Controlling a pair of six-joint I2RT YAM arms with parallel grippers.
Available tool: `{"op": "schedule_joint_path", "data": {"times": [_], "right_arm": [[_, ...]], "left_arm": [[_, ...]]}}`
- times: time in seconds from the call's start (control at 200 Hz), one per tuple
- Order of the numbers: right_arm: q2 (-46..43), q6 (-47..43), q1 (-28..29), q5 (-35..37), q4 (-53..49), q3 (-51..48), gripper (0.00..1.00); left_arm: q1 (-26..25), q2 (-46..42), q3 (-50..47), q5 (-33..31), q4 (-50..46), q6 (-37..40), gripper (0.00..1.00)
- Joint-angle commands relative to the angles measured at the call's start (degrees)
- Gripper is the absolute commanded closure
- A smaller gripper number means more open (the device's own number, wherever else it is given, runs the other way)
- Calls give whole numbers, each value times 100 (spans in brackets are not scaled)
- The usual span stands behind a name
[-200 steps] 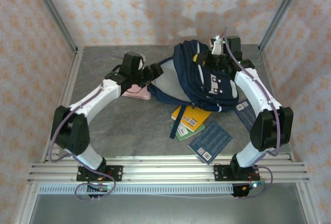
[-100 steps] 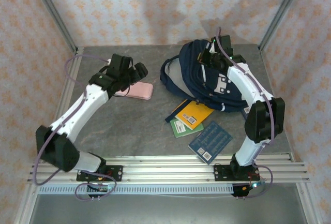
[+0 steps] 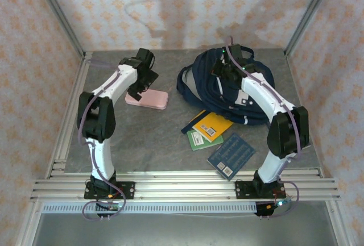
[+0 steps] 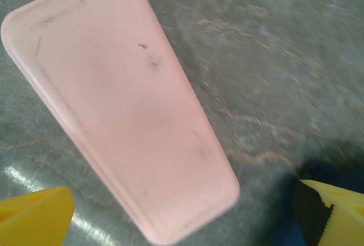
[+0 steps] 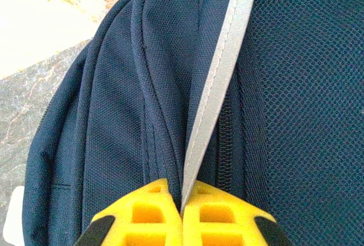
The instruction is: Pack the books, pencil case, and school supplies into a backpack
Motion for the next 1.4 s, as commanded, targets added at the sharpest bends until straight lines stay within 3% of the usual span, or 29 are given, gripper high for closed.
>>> {"op": "schedule_joint_path", "data": {"times": [0.0,0.801,1.396], "right_arm": [[-452,130,44,185,140,-223,100],[-680,180,49,73,260,-609,100],[-645,155,49,-24,101,-490,100]], "left_arm": [[82,213,330,41,-500,-449,0],[383,1447,723,616,-745,-574,0],[498,1058,794,908,-1048,-519,0]]}}
